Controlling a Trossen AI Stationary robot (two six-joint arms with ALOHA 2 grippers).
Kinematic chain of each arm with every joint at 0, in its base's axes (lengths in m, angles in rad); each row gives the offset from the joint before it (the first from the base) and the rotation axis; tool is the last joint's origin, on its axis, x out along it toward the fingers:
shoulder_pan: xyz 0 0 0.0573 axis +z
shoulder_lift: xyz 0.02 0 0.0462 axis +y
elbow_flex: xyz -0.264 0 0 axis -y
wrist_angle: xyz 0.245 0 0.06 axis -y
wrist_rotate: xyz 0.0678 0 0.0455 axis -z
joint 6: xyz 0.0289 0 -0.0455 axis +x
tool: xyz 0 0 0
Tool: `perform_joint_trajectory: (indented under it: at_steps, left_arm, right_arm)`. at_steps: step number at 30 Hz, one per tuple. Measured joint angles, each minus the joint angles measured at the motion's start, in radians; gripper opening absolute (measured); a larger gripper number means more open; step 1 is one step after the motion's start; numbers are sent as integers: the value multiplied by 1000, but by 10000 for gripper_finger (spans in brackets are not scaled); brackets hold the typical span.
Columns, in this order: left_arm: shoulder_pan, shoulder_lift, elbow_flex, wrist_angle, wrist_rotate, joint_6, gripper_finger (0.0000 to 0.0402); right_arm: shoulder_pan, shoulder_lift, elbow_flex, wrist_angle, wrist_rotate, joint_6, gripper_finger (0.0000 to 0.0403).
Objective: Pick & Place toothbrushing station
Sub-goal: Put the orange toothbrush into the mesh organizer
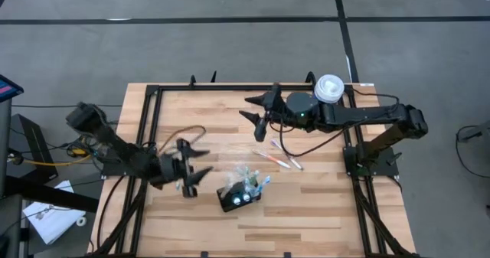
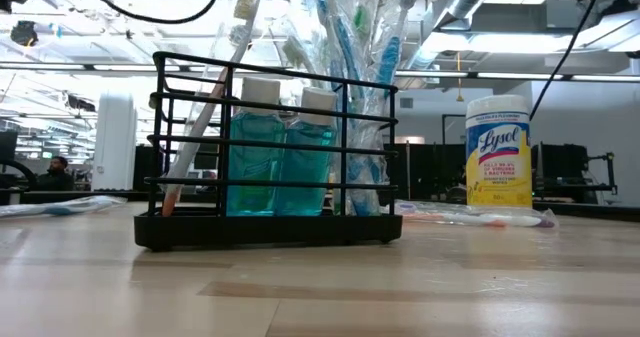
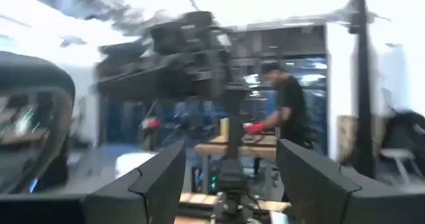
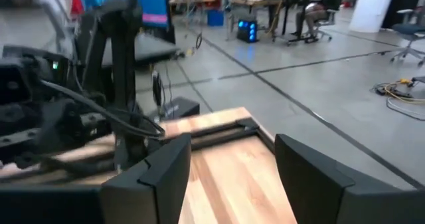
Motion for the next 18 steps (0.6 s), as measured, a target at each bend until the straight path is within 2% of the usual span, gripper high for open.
perform_joint_trajectory:
  at_steps: [3, 7, 10, 14, 16, 18]
  left_arm:
    - [22, -158, 19, -219, -65, -180, 219]
    - [90, -348, 79, -712, -63, -543, 201]
    - [154, -418, 139, -1023, -14, -731, 186]
    - [273, -436, 191, -1183, 78, -843, 171]
    - [345, -433, 206, -1210, 156, -894, 169]
    - [423, -422, 224, -1257, 256, -952, 171]
  right_arm:
    - [-23, 0, 0, 31, 0, 22, 204]
    - [-61, 0, 0, 35, 0, 24, 198]
    - [-93, 0, 0, 45, 1, 20, 194]
    - [-127, -11, 0, 31, 0, -22, 185]
    - [-144, -32, 1, -23, -4, -10, 179]
    - [-165, -63, 2, -150, -26, 13, 173]
